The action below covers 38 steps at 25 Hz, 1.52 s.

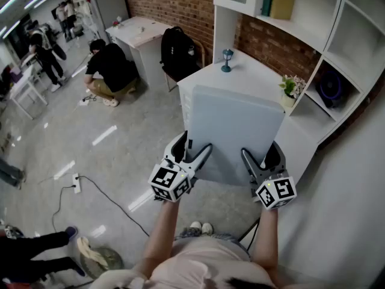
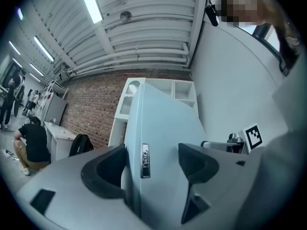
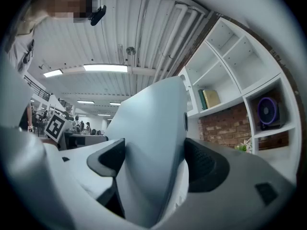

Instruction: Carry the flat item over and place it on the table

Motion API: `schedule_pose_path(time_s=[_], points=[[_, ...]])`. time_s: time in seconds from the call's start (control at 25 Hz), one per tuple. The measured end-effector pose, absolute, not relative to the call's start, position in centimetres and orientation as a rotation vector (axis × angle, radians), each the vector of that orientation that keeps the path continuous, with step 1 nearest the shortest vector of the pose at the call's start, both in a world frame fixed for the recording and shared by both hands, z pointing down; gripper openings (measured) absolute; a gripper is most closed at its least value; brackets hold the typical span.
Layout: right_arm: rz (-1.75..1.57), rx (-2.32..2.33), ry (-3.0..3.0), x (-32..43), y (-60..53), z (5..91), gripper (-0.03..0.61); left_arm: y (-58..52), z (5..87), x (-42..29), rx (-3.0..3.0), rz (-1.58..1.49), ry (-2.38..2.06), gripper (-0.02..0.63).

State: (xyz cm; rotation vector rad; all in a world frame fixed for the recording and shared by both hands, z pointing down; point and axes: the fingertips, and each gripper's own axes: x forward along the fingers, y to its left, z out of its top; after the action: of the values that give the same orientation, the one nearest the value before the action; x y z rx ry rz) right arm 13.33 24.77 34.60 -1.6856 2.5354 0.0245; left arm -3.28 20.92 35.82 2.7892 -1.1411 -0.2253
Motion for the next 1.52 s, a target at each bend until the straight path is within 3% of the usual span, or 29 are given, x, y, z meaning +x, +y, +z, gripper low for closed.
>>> schedule_pose_path(time_s=[1.52], points=[[-0.025, -1.686, 2.511, 9.8, 21.6, 36.9, 0.402, 17.4, 38.5, -6.7, 2.770, -0.215, -1.087, 0.337]])
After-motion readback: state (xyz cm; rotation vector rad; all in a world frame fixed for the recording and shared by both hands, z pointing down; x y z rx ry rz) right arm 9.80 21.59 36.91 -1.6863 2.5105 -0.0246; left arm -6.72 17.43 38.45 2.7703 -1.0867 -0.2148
